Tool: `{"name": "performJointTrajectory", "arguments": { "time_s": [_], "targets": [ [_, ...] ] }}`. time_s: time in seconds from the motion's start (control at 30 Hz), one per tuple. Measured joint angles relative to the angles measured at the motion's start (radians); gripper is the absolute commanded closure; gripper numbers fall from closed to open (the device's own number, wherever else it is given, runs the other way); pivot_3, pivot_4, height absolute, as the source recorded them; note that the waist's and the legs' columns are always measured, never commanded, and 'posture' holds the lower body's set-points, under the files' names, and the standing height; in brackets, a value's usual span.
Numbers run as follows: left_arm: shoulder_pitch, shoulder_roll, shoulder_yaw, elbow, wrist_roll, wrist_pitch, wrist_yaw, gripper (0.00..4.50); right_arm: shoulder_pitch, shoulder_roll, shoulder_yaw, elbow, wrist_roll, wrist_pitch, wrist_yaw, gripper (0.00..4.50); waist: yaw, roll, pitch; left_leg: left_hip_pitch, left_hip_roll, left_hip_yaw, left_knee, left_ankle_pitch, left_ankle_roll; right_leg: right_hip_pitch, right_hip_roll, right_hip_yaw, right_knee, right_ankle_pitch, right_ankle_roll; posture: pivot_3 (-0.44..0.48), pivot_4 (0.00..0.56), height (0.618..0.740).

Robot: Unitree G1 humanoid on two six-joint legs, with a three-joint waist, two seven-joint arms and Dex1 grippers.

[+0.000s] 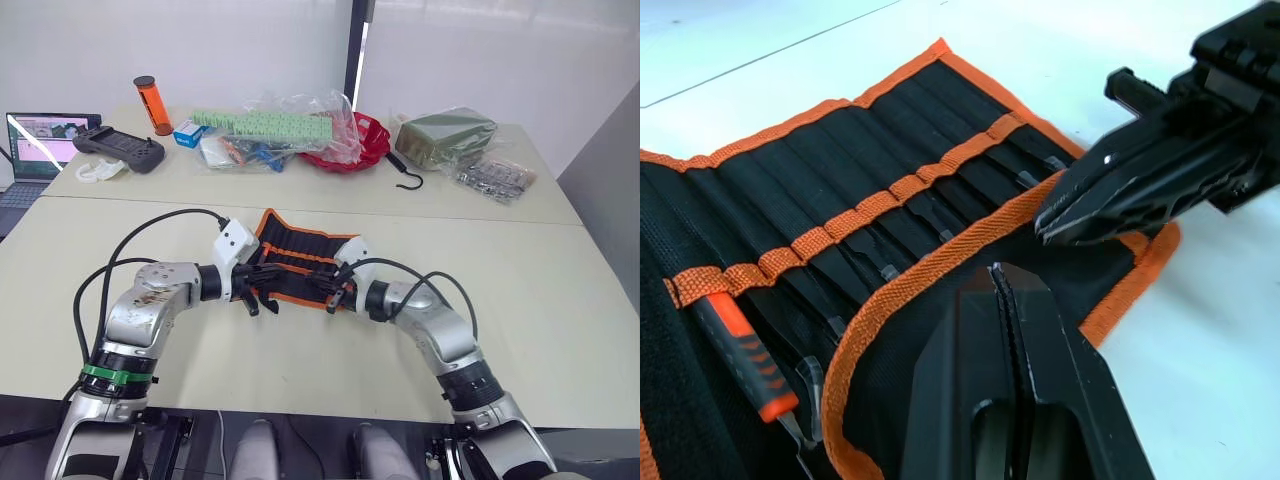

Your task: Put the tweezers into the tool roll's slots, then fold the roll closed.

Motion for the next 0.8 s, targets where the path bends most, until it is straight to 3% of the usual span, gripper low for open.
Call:
{"name": "performJointTrajectory", "arguments": {
  "time_s": [0.33, 0.57, 0.8],
  "targets": [
    [0.004, -0.042, -0.028, 0.169, 0.054, -0.126, 0.054, 4.5, 0.0, 0.038, 0.013, 0.141, -0.078, -0.141, -0.049, 4.48, -0.001, 0.0, 0.0, 0.001, 0.0, 0.0, 0.0, 0.0, 0.0, 0.0, 0.0, 0.0, 0.0, 0.0, 0.0, 0.0, 0.15, 0.737],
    [0.02, -0.036, -0.001, 0.277, 0.056, -0.268, 0.021, 4.5, 0.034, 0.018, 0.008, 0.149, -0.083, -0.189, -0.054, 4.48, 0.001, 0.0, 0.0, 0.011, 0.0, -0.001, -0.002, 0.0, 0.0, 0.013, 0.0, -0.001, -0.005, 0.0, 0.0, 0.0, 0.15, 0.737],
    [-0.005, -0.053, 0.025, 0.391, 0.035, -0.342, 0.01, 4.5, 0.055, 0.004, 0.005, 0.14, -0.083, -0.204, -0.051, 4.48, 0.0, 0.0, -0.001, 0.012, 0.0, 0.0, -0.002, 0.001, 0.001, 0.015, 0.0, -0.001, -0.006, 0.0, 0.0, 0.0, 0.15, 0.737]
  ]
}}
